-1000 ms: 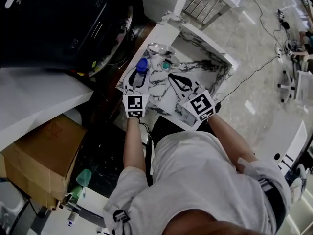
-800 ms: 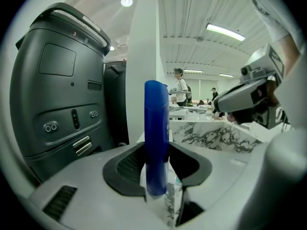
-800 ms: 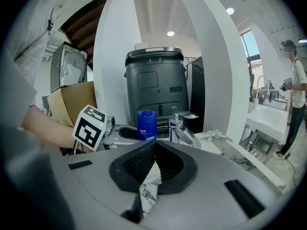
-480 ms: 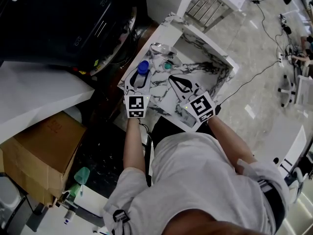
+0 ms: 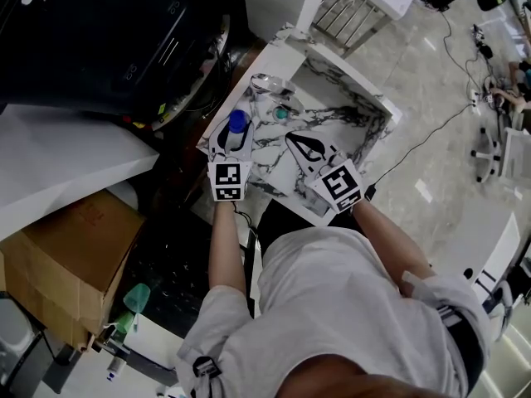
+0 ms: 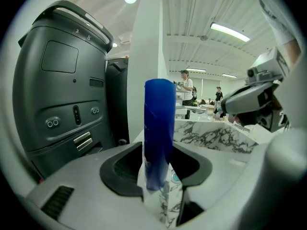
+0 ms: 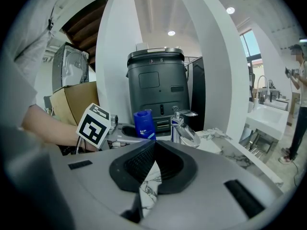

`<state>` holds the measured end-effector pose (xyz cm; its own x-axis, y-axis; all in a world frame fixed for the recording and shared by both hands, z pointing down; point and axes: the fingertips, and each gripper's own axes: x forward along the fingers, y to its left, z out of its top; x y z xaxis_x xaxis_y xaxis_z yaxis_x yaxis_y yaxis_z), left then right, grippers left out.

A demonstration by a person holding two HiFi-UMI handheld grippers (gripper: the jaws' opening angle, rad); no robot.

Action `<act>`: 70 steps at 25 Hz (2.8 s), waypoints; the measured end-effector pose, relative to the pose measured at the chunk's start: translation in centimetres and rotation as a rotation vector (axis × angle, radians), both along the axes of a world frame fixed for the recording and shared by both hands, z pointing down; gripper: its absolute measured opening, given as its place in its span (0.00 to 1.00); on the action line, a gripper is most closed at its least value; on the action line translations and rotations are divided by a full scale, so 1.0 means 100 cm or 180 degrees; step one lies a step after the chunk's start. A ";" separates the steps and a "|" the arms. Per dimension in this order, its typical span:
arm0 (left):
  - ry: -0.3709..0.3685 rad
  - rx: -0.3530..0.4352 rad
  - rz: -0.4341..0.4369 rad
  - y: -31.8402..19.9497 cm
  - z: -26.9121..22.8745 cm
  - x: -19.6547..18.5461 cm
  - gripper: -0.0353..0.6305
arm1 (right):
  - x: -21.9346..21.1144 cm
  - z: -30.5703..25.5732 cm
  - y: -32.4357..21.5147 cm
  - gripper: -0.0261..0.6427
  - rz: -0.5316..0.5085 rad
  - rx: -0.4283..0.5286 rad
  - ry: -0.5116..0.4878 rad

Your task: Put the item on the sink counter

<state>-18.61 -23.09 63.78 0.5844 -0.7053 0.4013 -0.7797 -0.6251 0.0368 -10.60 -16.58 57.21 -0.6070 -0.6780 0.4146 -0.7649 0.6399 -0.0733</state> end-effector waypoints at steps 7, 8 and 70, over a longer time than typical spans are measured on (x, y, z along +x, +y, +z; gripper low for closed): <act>0.0010 0.0009 -0.0093 0.001 -0.003 -0.001 0.30 | 0.004 -0.003 0.005 0.05 -0.0032 0.0013 -0.0006; 0.0035 -0.0001 -0.0109 0.002 -0.004 0.000 0.30 | 0.005 -0.004 0.006 0.05 -0.0032 0.0014 -0.0008; 0.0192 0.0723 -0.2898 0.321 -0.215 0.179 0.07 | 0.195 -0.175 0.192 0.05 -0.0998 0.1105 -0.0529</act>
<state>-0.69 9.06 42.25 -0.2152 -0.9589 0.1849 -0.9728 0.2271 0.0450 8.93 2.58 39.74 -0.8426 -0.5331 0.0770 -0.5277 0.8456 0.0803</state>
